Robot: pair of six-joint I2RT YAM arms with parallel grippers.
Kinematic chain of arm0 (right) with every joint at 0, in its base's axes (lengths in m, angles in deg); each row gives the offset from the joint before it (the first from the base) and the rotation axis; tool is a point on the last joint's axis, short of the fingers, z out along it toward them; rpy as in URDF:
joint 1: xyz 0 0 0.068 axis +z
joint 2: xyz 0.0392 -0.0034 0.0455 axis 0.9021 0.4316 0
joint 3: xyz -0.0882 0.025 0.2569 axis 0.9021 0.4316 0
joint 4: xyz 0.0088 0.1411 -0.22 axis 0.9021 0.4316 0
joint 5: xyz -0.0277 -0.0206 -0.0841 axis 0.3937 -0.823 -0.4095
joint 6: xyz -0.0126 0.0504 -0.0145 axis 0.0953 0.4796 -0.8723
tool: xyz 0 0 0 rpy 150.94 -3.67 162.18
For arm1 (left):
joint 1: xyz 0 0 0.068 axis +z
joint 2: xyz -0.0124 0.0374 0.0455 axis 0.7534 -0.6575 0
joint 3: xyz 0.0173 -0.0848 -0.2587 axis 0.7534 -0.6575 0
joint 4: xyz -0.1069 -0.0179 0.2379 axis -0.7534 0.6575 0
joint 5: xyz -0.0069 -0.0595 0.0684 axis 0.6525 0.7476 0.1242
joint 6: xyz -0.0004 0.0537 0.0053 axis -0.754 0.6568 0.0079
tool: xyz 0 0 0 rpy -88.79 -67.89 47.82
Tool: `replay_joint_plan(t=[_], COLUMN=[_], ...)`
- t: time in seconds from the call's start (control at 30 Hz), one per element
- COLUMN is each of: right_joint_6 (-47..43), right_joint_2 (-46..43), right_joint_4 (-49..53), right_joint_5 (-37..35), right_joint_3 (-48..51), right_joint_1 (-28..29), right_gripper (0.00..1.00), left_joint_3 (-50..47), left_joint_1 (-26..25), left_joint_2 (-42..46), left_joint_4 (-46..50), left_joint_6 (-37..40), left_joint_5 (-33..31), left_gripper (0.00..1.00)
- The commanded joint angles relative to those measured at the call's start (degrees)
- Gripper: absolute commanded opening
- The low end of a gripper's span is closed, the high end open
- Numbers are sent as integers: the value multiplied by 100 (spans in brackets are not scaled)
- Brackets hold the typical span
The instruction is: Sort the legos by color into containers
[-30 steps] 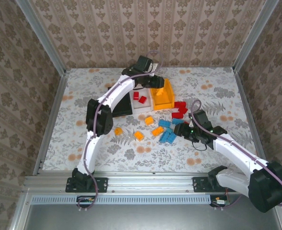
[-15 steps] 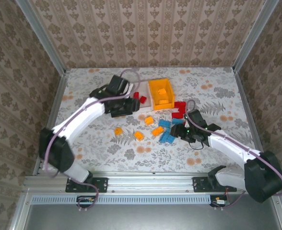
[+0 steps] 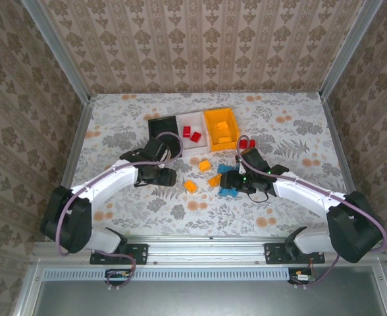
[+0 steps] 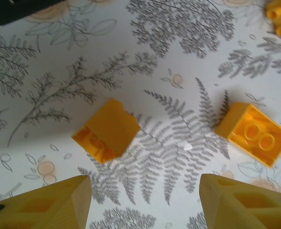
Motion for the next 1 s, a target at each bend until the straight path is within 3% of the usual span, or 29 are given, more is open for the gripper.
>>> replay_joint_plan(t=[0.0, 0.23, 0.6, 0.97], right_joint_6=[-37, 7, 51, 47], right_joint_2=[-103, -28, 185, 101], right_joint_4=[141, 241, 217, 256], right_joint_5=[-114, -189, -295, -367], right_joint_3=[-122, -230, -410, -396], right_joint_1=[40, 112, 291, 385], right_gripper=[64, 64, 64, 64], left_joint_3=[-101, -97, -403, -440], left_joint_1=[241, 477, 360, 232], left_joint_2=[-221, -651, -776, -819], left_joint_4=[-304, -563, -773, -837], left_joint_6=[326, 596, 442, 349], left_joint_5=[143, 360, 462, 365], left_gripper=[62, 62, 61, 51])
